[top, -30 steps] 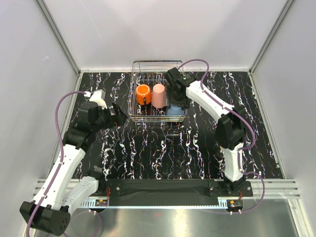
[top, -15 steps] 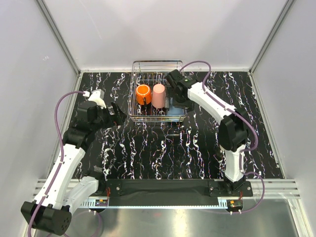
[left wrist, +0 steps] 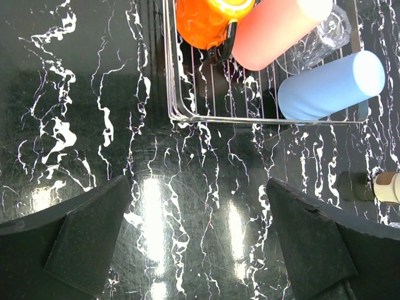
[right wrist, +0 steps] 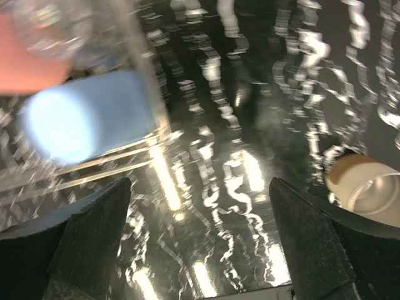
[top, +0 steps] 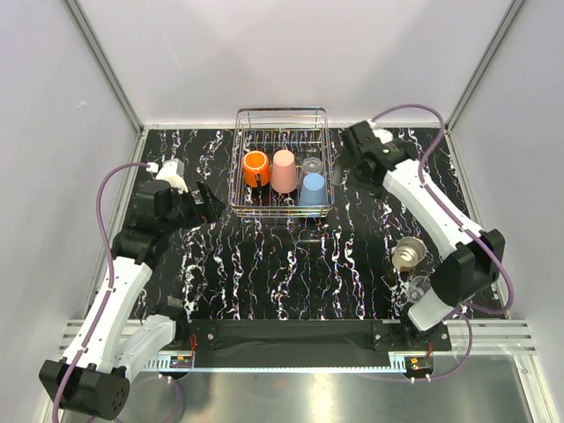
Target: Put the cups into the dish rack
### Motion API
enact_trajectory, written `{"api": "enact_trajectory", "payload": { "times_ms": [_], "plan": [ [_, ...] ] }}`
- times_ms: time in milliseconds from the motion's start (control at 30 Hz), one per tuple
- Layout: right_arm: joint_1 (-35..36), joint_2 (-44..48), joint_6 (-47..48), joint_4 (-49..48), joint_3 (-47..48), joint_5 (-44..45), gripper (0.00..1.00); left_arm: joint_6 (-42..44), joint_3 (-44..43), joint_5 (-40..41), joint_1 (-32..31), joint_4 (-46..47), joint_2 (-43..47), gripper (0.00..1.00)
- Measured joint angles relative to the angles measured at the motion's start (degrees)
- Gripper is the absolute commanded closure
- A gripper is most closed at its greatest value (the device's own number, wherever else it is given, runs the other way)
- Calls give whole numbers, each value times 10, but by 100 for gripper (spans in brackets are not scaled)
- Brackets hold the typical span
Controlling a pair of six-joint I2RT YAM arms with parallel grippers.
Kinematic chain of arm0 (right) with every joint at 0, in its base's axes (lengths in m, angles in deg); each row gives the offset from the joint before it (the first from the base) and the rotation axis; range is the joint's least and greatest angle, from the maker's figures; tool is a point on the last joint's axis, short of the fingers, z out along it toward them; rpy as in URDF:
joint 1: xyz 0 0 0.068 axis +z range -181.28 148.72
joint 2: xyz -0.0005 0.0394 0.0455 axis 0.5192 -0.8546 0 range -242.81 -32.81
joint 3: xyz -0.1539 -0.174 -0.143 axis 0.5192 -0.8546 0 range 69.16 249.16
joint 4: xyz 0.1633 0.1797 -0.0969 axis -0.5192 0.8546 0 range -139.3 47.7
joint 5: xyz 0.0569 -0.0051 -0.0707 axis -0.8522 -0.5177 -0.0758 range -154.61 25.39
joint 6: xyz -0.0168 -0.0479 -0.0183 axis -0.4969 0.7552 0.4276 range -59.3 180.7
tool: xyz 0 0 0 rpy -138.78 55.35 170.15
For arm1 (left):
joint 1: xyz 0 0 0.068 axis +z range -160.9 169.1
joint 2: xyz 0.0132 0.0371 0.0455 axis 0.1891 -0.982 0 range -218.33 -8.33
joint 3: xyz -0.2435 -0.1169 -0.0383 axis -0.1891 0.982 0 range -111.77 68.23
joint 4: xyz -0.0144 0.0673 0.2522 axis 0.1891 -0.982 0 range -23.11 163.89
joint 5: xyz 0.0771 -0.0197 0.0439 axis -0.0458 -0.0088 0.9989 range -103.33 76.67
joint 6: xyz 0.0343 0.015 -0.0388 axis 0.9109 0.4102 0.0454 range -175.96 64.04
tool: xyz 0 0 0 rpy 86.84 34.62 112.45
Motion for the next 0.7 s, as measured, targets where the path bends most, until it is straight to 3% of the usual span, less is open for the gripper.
{"api": "enact_trajectory", "payload": {
  "times_ms": [67, 100, 200, 333, 700],
  "plan": [
    [-36, 24, -9, -9, -47, 1, 7, 0, 2, -1, 2, 1, 0, 2],
    [-52, 32, -14, -10, -66, 3, 16, 0, 4, -1, 2, 2, 0, 2],
    [-110, 58, -31, -26, -143, 3, 21, 0, 6, -4, 4, 3, 0, 2],
    [-149, 93, -48, -43, -219, 3, 36, 0, 7, -10, 8, 4, 0, 3],
    [-189, 116, -127, -45, -301, 31, 41, 0, 7, -24, 14, 13, 0, 4]
  ]
}}
